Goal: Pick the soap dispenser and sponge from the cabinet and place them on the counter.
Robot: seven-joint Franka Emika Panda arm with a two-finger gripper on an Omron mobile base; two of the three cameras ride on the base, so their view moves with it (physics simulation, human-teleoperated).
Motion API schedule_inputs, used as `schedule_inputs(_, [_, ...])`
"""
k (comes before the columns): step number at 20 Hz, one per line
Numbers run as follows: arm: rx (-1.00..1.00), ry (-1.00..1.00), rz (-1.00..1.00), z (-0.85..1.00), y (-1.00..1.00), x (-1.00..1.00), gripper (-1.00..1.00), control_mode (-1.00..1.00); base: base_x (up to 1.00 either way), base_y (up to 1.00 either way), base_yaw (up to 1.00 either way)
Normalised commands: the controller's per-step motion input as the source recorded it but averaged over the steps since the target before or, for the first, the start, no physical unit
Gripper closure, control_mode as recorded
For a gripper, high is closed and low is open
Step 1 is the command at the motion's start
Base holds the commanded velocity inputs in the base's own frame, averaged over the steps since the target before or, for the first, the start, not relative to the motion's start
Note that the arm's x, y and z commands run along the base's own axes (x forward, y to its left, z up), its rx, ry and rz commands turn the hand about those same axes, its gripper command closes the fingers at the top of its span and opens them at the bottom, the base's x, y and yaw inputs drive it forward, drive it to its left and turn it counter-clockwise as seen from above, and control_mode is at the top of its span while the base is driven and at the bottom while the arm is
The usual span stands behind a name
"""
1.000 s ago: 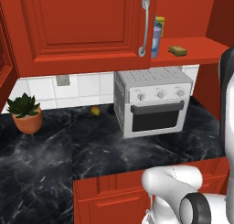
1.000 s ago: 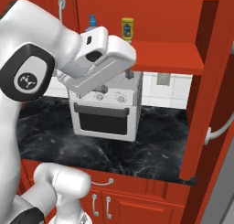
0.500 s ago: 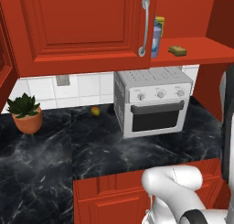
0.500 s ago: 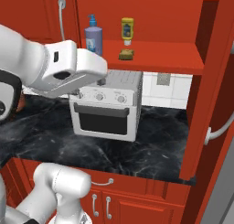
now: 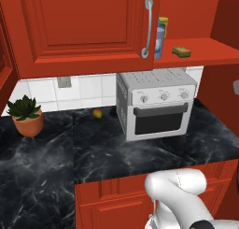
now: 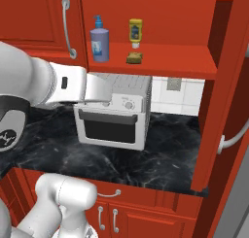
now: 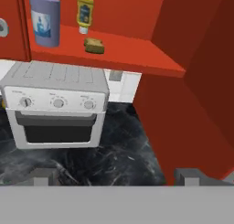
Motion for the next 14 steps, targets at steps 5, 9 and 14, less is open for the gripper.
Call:
schedule_inputs(5, [0.15,-0.03,0.04,0.14,0.24,-0.04,-1.0,-1.0,0.0,0.0,0.0])
schedule_inputs(9, [0.07,-0.04,0.01,0.11,0.26,-0.14,-1.0,-1.0,0.0,0.0,0.0])
schedule_inputs(14, [0.01,-0.05,0.06,0.0,0.28,-0.09,-1.0,-1.0,0.0,0.0,0.0])
